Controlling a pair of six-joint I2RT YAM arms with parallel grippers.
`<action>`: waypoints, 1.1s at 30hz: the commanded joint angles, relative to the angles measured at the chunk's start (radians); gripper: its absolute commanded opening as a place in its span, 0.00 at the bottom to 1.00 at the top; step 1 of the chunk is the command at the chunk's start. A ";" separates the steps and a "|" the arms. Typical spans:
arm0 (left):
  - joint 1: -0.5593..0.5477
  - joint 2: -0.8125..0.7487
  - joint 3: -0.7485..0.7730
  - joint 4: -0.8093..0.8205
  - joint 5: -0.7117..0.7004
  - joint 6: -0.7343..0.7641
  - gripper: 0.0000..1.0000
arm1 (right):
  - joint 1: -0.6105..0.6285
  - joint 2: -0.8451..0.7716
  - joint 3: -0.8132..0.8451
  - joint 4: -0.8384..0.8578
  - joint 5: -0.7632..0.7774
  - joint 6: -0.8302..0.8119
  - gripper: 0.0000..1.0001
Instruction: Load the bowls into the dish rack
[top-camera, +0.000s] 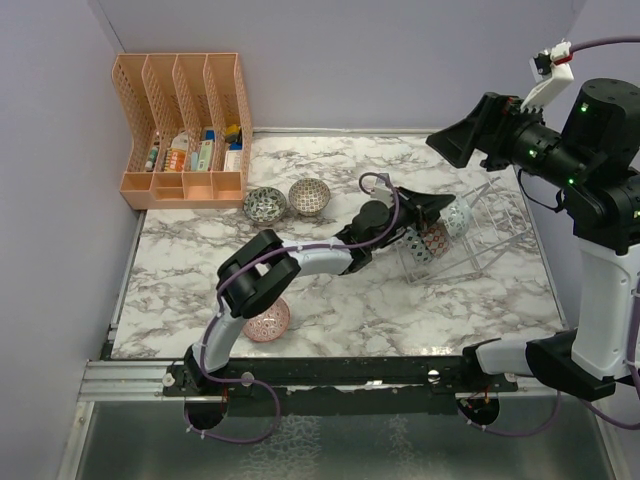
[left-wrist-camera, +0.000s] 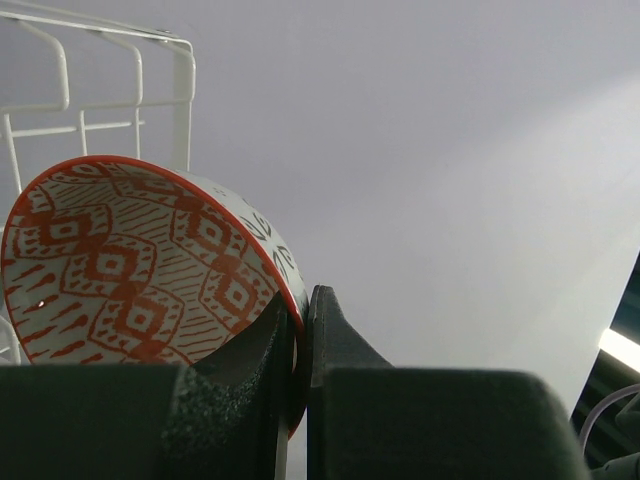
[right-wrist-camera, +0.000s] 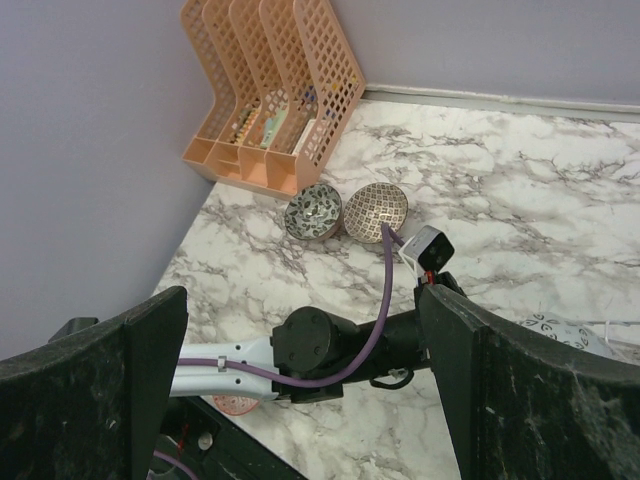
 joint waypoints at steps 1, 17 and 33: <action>-0.011 0.030 0.061 0.079 -0.035 -0.036 0.00 | -0.007 0.000 0.002 -0.026 0.013 -0.025 1.00; -0.031 0.121 0.077 0.151 -0.041 -0.082 0.00 | -0.007 0.012 -0.026 -0.021 -0.001 -0.037 1.00; -0.018 0.079 0.041 -0.006 0.026 -0.093 0.17 | -0.007 0.009 -0.060 -0.010 -0.009 -0.042 1.00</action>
